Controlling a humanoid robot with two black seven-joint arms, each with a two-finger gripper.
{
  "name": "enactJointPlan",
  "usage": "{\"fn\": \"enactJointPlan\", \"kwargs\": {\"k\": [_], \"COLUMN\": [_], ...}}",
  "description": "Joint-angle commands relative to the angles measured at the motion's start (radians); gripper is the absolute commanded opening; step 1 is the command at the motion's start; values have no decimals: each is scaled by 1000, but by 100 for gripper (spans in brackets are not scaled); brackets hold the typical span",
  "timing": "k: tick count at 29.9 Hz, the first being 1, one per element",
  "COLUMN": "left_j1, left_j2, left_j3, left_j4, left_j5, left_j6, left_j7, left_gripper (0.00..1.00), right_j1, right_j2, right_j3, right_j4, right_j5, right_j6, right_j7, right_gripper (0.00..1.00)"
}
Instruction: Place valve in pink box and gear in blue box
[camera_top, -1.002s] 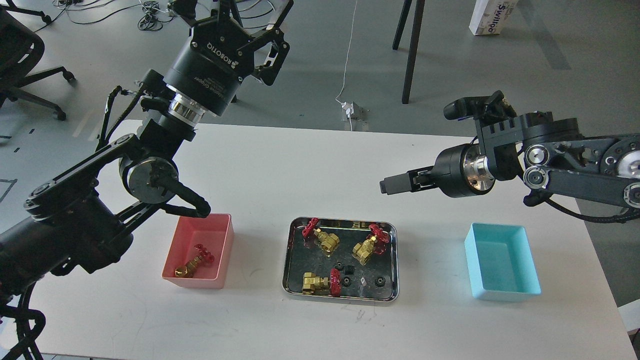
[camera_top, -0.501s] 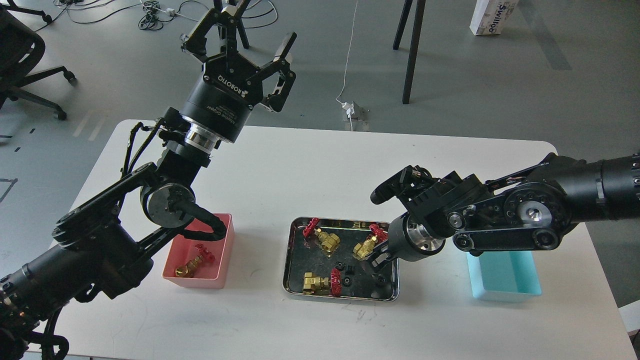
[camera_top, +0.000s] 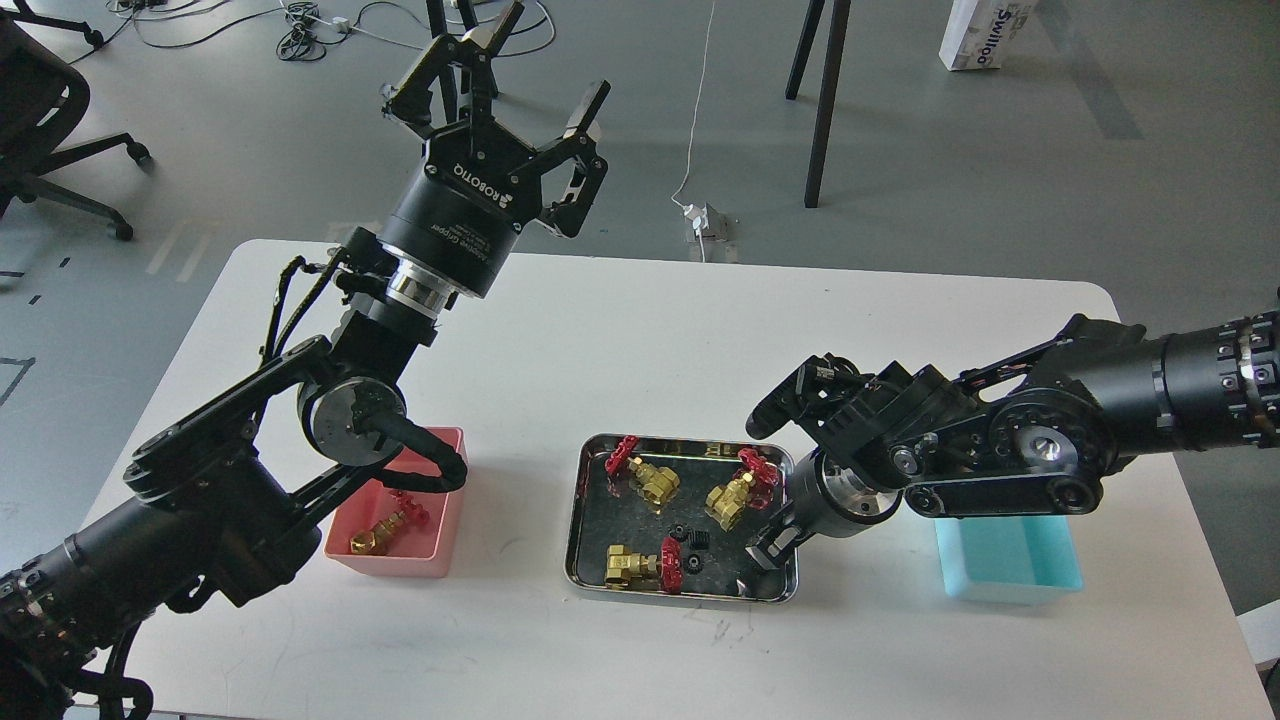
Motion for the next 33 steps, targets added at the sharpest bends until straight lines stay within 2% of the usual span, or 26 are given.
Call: {"fn": "enactJointPlan", "kwargs": {"k": [1, 5, 7, 17, 33], "left_j1": [0, 0, 0, 9, 9], "left_j2": [0, 0, 0, -2, -8], "left_j3": [1, 3, 3, 3, 6], "left_j4": [0, 3, 6, 11, 23], "left_j5": [0, 0, 0, 0, 2], "left_j6": [0, 0, 0, 0, -2], "left_j7": [0, 0, 0, 0, 0], "left_gripper": [76, 76, 77, 77, 78], "right_j1": [-17, -14, -11, -39, -67], "right_j2": [34, 46, 53, 71, 96], "right_j3": [7, 9, 9, 1, -3], "right_j4": [-32, -32, -32, -90, -101], "right_j5": [-1, -1, -1, -93, -96], "right_j6": [-9, -12, -12, -10, -10], "right_j7": [34, 113, 136, 137, 137], "right_gripper": [56, 55, 55, 55, 55]}}
